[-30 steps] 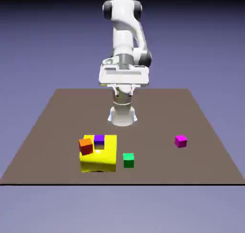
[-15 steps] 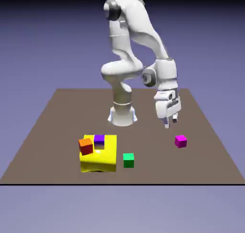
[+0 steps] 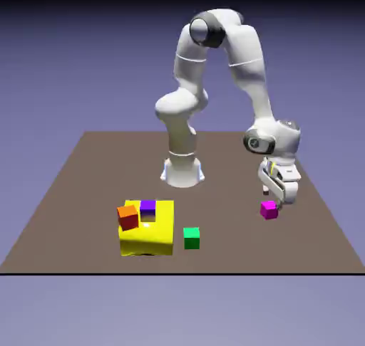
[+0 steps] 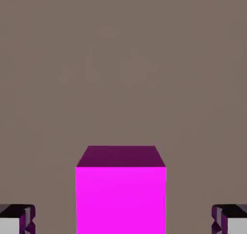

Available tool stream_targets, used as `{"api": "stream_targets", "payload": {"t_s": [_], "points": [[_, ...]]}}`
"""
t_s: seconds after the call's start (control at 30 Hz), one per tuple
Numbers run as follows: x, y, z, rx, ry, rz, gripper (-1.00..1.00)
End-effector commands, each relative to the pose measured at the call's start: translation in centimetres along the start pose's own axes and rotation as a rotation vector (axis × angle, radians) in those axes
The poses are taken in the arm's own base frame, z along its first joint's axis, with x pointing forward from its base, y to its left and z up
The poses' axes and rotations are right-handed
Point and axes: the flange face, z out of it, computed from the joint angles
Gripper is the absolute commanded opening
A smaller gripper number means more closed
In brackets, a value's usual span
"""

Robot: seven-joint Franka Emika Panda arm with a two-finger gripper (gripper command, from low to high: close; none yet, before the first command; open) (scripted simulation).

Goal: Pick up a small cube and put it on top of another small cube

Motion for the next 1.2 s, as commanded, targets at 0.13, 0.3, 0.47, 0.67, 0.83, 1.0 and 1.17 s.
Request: {"api": "stream_targets", "payload": {"t_s": [0.13,0.3,0.47,0.67,0.83,1.0,1.17], "points": [[0.0,0.0,0.3,0.000,0.000,0.000,-1.00],[-0.2,0.1,-5.3,0.000,0.000,0.000,-1.00],[-1.8,9.3,-7.8,-0.014,-0.015,0.189,-1.00],[-11.2,25.5,-12.2,-0.005,-0.048,0.572,-1.00],[-24.2,34.7,-15.5,0.043,-0.068,0.892,-1.00],[-29.8,36.6,-13.8,0.072,-0.069,1.010,-1.00],[-30.0,36.1,-9.6,0.070,-0.070,1.012,1.00]]}}
